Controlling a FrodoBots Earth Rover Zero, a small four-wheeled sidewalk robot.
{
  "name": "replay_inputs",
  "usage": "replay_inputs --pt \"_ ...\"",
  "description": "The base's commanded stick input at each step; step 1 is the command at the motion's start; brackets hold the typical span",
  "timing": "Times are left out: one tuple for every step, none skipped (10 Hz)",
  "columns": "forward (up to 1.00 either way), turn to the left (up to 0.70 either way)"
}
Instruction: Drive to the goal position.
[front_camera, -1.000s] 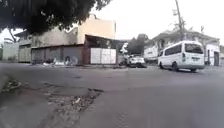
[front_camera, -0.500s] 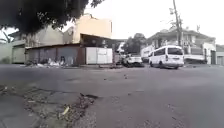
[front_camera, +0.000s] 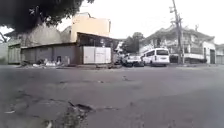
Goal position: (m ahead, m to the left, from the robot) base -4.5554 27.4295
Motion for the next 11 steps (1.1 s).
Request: replay_inputs --pt "1.00 -0.05" --pt "1.00 0.02" --pt "1.00 0.06" --pt "1.00 0.07" --pt "1.00 0.07" --pt "1.00 0.22" --pt "1.00 0.47" --pt "1.00 0.47" --pt "1.00 0.47" --pt "1.00 0.47" --pt "1.00 0.47"
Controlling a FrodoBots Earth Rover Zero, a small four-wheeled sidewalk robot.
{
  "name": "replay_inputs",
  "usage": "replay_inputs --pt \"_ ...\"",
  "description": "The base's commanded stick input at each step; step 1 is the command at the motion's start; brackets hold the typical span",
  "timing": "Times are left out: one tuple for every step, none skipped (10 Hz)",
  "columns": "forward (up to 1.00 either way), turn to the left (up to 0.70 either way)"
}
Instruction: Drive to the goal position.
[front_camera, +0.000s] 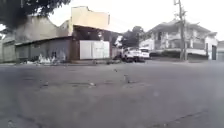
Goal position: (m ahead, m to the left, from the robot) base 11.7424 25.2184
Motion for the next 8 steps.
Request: replay_inputs --pt "1.00 0.47" --pt "1.00 0.47" --pt "1.00 0.47" --pt "1.00 0.47" --pt "1.00 0.47" --pt "1.00 0.47" --pt "1.00 0.47" --pt "1.00 0.47"
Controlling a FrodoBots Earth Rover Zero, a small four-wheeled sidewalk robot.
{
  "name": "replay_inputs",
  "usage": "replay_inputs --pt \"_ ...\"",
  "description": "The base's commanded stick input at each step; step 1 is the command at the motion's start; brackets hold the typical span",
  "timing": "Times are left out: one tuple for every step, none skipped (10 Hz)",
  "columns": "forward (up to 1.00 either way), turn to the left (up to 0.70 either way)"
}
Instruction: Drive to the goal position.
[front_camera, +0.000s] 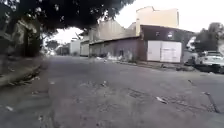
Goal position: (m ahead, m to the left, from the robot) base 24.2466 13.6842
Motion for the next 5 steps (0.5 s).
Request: replay_inputs --pt "1.00 0.34" --pt "1.00 0.18" --pt "1.00 0.07" --pt "1.00 0.07" --pt "1.00 0.07"
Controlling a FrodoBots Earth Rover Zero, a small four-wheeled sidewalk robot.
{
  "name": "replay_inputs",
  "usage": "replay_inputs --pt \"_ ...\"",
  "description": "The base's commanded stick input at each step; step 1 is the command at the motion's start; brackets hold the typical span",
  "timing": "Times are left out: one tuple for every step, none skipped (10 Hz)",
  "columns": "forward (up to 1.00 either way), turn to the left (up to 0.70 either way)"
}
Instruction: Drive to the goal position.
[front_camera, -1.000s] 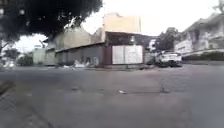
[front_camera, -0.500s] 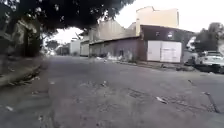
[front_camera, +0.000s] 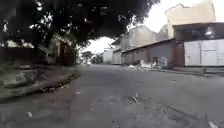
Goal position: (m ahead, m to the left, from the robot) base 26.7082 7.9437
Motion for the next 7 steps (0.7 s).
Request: replay_inputs --pt "1.00 0.07" --pt "1.00 0.07" --pt "1.00 0.07" --pt "1.00 0.07" --pt "1.00 0.07" --pt "1.00 0.21" --pt "1.00 0.47"
